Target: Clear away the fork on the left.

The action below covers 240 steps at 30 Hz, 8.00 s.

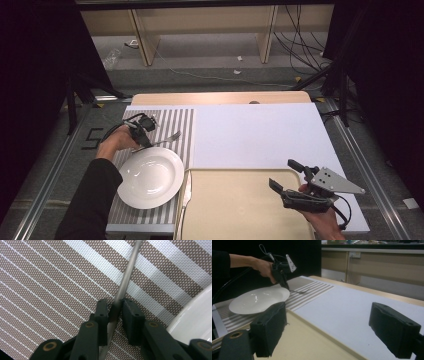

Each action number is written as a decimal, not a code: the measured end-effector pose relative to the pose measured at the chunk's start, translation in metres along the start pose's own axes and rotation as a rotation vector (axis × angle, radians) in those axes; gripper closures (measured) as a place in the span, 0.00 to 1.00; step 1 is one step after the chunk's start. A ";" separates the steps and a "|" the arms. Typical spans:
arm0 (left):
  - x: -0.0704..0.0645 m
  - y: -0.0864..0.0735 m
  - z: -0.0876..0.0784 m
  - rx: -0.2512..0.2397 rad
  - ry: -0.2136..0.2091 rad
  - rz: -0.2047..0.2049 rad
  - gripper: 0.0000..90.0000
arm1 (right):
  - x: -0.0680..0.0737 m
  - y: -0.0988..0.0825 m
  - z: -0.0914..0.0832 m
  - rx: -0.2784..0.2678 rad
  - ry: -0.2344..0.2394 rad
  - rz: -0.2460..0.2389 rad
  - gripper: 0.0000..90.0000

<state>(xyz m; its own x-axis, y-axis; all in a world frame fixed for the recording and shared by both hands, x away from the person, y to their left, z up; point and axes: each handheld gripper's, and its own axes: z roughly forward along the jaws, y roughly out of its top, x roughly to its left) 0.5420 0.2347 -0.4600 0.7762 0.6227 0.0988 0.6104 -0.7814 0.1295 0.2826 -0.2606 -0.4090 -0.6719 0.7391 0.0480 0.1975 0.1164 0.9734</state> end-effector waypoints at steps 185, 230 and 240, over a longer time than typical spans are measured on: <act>-0.278 -0.046 -0.026 -0.292 -0.429 -0.144 0.85 | 0.004 0.000 -0.002 0.005 0.000 0.005 0.17; -0.308 -0.022 -0.051 -0.557 -0.223 0.166 0.28 | 0.004 -0.001 -0.001 0.009 -0.001 -0.003 0.17; -0.310 -0.018 -0.049 -0.548 -0.228 0.197 0.43 | 0.004 -0.001 -0.002 0.007 0.003 -0.002 0.17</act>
<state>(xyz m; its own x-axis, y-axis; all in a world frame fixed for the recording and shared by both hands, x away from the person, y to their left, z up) 0.2833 0.0575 -0.4448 0.9169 0.3978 -0.0333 0.3300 -0.7084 0.6239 0.2788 -0.2591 -0.4095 -0.6741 0.7372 0.0464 0.2012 0.1228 0.9718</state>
